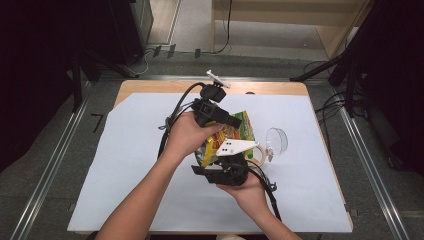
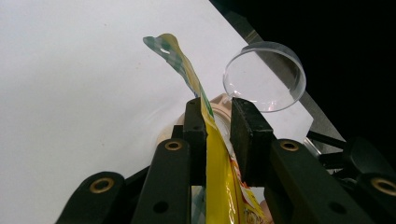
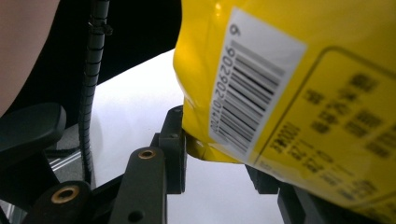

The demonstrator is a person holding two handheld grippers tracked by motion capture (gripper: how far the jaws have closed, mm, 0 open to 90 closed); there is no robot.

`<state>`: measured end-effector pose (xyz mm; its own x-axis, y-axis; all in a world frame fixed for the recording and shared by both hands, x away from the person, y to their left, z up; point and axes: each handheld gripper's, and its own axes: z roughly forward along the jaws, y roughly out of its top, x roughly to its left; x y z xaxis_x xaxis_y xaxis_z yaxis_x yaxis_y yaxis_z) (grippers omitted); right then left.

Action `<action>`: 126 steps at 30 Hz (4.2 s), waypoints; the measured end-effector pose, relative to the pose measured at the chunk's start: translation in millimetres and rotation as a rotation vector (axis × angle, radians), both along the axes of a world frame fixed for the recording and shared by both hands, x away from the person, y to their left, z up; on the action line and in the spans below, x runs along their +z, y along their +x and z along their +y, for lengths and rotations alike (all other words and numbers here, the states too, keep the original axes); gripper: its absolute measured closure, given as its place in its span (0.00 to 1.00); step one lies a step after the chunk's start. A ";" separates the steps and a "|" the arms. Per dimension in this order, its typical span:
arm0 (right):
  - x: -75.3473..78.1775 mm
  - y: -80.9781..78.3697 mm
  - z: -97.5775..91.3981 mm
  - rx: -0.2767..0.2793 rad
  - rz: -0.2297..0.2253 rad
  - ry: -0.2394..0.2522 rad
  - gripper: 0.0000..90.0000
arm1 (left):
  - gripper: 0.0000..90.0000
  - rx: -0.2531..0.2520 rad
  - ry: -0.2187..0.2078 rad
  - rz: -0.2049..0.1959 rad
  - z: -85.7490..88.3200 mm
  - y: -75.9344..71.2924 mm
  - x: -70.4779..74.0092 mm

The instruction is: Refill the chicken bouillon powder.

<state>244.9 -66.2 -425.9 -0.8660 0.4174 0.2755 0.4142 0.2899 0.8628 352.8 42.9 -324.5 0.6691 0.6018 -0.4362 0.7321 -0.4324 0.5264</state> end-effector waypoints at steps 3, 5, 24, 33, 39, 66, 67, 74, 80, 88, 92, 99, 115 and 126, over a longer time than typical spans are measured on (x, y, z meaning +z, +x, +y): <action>0.4 -0.7 0.3 0.004 0.005 0.004 0.72 | 0.85 0.001 0.004 0.007 0.3 0.2 -0.1; -0.1 -0.2 0.3 0.007 0.004 0.003 0.72 | 0.84 -0.001 0.008 0.001 -0.3 -0.9 0.0; -2.0 -0.6 0.7 0.017 0.003 0.001 0.72 | 0.85 -0.009 0.015 0.014 -1.2 -0.1 -1.5; -2.5 -0.3 0.4 0.018 -0.002 -0.006 0.72 | 0.85 -0.009 0.009 0.022 -0.7 1.1 -2.6; -2.3 -0.4 -0.2 0.015 -0.005 -0.006 0.72 | 0.85 -0.007 0.007 0.014 -1.4 0.1 -1.8; -1.3 -2.8 -0.3 0.020 -0.005 -0.013 0.72 | 0.85 -0.005 0.001 0.023 0.3 -1.1 -3.6; -1.3 -3.0 -0.2 0.019 -0.005 -0.014 0.72 | 0.85 -0.003 -0.003 0.025 0.6 -0.5 -4.2; -2.5 -1.9 -1.3 0.018 -0.003 -0.019 0.72 | 0.85 -0.002 -0.009 0.026 0.2 0.5 -5.5; 0.2 -4.2 -1.6 0.008 -0.017 -0.015 0.72 | 0.85 0.001 -0.018 0.035 0.9 0.9 -4.3; -1.8 -3.0 -1.9 0.012 -0.007 -0.018 0.72 | 0.85 -0.001 -0.010 0.038 -0.3 1.5 -7.0; -1.5 -2.6 -2.1 0.012 -0.004 -0.016 0.72 | 0.85 0.003 -0.015 0.043 -0.2 2.1 -6.7; -0.3 -1.7 -2.0 0.014 0.006 -0.015 0.72 | 0.85 0.003 -0.010 0.045 -1.1 3.9 -7.0; -0.7 -1.5 -3.2 0.013 0.000 -0.020 0.72 | 0.85 0.000 -0.018 0.049 -1.4 4.9 -7.1; -1.2 -1.3 -2.7 0.013 -0.031 -0.045 0.71 | 0.85 0.000 -0.029 0.047 -0.2 5.7 -8.1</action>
<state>243.6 -68.8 -427.1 -0.8793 0.4173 0.2296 0.3834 0.3340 0.8611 358.5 42.7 -332.6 0.6471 0.5888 -0.4844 0.7566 -0.4175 0.5033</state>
